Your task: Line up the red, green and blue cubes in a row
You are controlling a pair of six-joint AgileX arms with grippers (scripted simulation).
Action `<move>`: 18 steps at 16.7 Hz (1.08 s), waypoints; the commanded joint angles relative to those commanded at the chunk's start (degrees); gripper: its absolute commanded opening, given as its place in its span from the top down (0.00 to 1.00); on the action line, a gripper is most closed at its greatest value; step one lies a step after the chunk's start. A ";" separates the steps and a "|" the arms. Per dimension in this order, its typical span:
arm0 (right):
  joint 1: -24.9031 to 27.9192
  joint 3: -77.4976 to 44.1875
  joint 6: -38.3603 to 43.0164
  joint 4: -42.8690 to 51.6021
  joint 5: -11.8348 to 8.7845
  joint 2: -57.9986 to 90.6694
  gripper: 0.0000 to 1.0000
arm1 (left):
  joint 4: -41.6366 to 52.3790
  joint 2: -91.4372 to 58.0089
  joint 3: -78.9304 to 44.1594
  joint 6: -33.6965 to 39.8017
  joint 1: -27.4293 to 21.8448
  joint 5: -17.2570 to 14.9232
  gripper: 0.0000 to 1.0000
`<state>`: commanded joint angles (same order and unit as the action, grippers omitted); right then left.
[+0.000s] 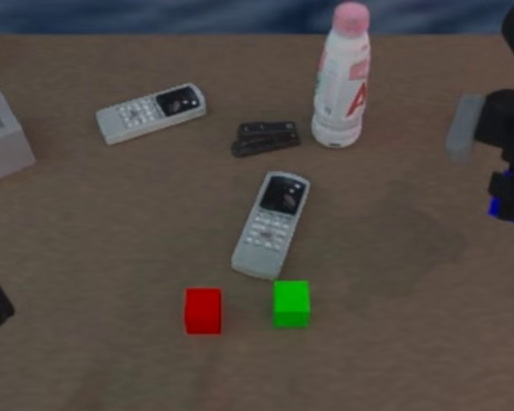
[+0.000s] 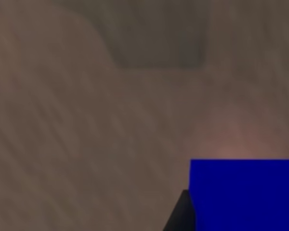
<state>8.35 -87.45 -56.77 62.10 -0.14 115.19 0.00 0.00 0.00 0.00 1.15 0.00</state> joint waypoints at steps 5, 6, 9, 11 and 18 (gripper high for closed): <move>1.94 0.24 0.51 0.07 0.00 -0.19 1.00 | 0.00 0.00 0.00 0.00 0.00 0.00 0.00; 3.78 0.38 0.88 0.25 0.00 -0.52 1.00 | 0.00 0.00 0.00 0.00 0.00 0.00 0.00; 11.88 1.33 2.38 0.94 -0.03 -2.02 1.00 | 0.00 0.00 0.00 0.00 0.00 0.00 0.00; 18.61 2.14 3.43 1.51 -0.09 -3.13 1.00 | 0.00 0.00 0.00 0.00 0.00 0.00 0.00; 30.34 3.72 5.62 2.23 -0.11 -5.95 1.00 | 0.00 0.00 0.00 0.00 0.00 0.00 0.00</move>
<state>38.69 -83.74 -51.15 64.33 -0.25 109.24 0.00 0.00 0.00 0.00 1.15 0.00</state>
